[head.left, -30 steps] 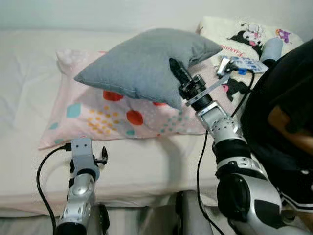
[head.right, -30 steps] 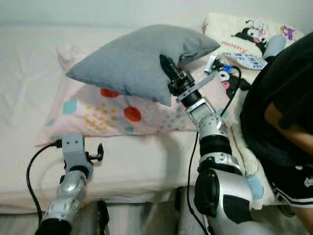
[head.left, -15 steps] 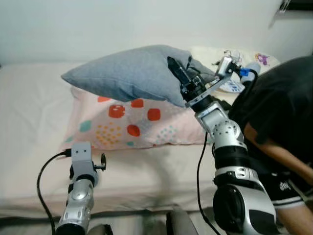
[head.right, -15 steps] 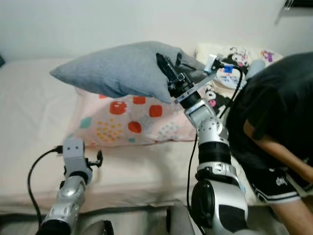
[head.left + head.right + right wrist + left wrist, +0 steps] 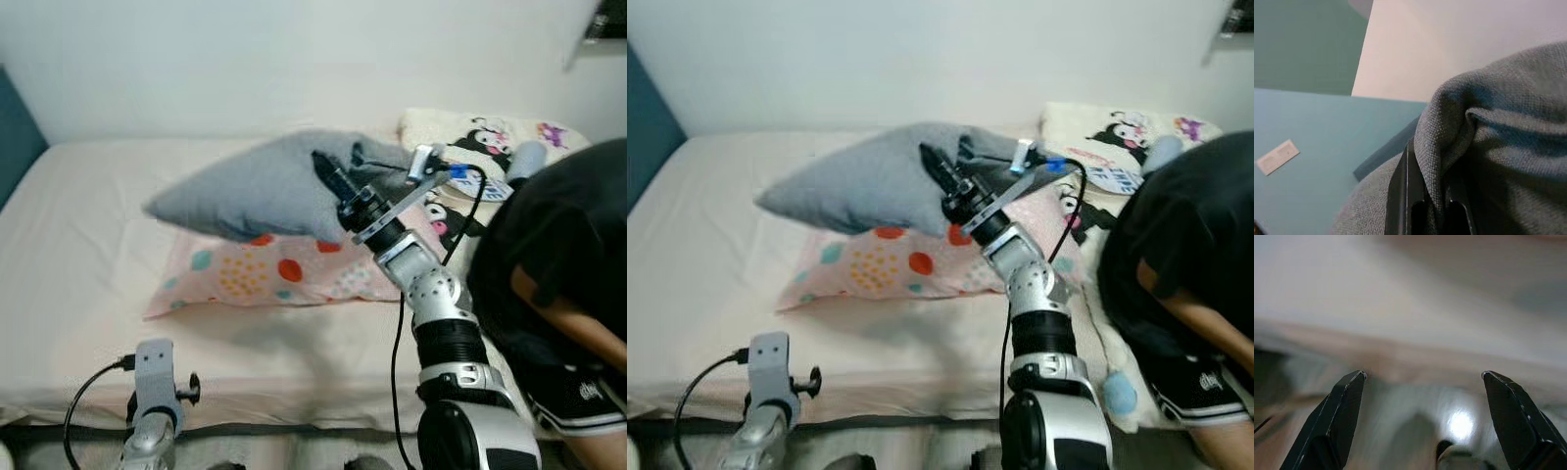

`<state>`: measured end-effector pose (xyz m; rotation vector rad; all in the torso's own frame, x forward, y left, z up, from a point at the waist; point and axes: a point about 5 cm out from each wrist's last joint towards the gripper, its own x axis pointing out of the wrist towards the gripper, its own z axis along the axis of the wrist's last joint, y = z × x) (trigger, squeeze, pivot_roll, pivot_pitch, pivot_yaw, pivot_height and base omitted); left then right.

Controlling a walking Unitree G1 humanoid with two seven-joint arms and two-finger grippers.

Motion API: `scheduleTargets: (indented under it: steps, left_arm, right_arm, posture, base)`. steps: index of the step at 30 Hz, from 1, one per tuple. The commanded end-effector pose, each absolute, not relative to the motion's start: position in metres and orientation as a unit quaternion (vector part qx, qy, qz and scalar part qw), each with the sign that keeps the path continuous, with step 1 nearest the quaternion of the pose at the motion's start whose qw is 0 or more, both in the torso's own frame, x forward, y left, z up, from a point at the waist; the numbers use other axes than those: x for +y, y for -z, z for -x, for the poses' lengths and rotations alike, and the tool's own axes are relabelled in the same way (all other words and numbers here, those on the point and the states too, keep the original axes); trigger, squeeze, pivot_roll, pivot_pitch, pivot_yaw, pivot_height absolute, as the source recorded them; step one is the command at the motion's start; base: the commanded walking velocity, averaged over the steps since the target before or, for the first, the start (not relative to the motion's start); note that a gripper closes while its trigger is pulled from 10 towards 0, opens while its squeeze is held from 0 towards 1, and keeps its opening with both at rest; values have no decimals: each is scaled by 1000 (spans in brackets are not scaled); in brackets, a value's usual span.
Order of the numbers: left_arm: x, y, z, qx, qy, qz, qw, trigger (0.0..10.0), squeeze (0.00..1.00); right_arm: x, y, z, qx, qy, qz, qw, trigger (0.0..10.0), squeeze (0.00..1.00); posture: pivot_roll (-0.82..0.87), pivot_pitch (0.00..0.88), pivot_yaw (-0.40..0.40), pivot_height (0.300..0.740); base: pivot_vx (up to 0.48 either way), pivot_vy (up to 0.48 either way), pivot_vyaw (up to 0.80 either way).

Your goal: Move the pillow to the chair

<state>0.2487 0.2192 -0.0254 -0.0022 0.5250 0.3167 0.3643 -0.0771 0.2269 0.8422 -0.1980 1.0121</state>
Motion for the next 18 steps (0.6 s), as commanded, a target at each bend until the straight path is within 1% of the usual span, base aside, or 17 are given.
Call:
scheduleTargets:
  steps: [1,3,4,6,7,8,9,10,12,13,14,15,16,18]
  left_arm:
    - [225,36,-235,283,-166,2,945,10000,0]
    - [229,48,-219,317,-183,15,931,10000,0]
    - [229,48,-219,317,-183,15,931,10000,0]
    - [231,57,-207,340,-197,26,919,10000,0]
    - [231,57,-207,340,-197,26,919,10000,0]
    - [233,64,-195,364,-207,32,908,10000,0]
    - [233,64,-195,364,-207,32,908,10000,0]
    - [234,67,-191,374,-211,34,903,10000,0]
    - [234,67,-191,374,-211,34,903,10000,0]
    - [234,70,-186,388,-211,34,896,10000,0]
    - [234,70,-186,388,-211,34,896,10000,0]
    - [233,74,-181,403,-205,27,891,10000,0]
    - [232,77,-176,415,-200,21,887,10000,0]
    - [231,81,-169,428,-197,14,882,10000,0]
  right_arm:
    - [-72,-238,-360,-119,-489,-368,782,0,0]
    - [-63,-227,-356,-98,-496,-362,783,0,0]
    - [-63,-227,-356,-98,-496,-362,783,0,0]
    - [-54,-216,-352,-79,-502,-352,786,0,0]
    - [-54,-216,-352,-79,-502,-352,786,0,0]
    - [-42,-203,-345,-53,-514,-325,792,0,0]
    - [-42,-203,-345,-53,-514,-325,792,0,0]
    - [-36,-196,-342,-42,-521,-302,797,0,0]
    - [-36,-196,-342,-42,-521,-302,797,0,0]
    - [-30,-185,-338,-29,-527,-261,808,0,0]
    - [-30,-185,-338,-29,-527,-261,808,0,0]
    - [-26,-161,-336,10,-511,-217,832,10000,0]
    - [-25,-139,-334,45,-494,-184,849,10000,0]
    - [-28,-113,-329,83,-475,-152,863,10000,0]
  posture:
    - [-33,71,8,719]
    - [-34,68,7,729]
    - [-34,68,7,729]
    - [-39,65,7,739]
    - [-39,65,7,739]
    - [-40,63,4,740]
    - [-40,63,4,740]
    - [-40,63,4,740]
    - [-40,63,4,740]
    - [-42,61,5,740]
    - [-42,61,5,740]
    - [-40,59,5,740]
    - [-38,59,5,740]
    - [-36,60,5,740]
  base:
    - [0,0,0]
    - [0,0,0]
    - [0,0,0]
    - [0,0,0]
    - [0,0,0]
    - [0,0,0]
    - [0,0,0]
    - [0,0,0]
    - [0,0,0]
    - [-244,0,0]
    - [-244,0,0]
    - [-480,0,0]
    - [-480,0,800]
    - [-480,0,800]
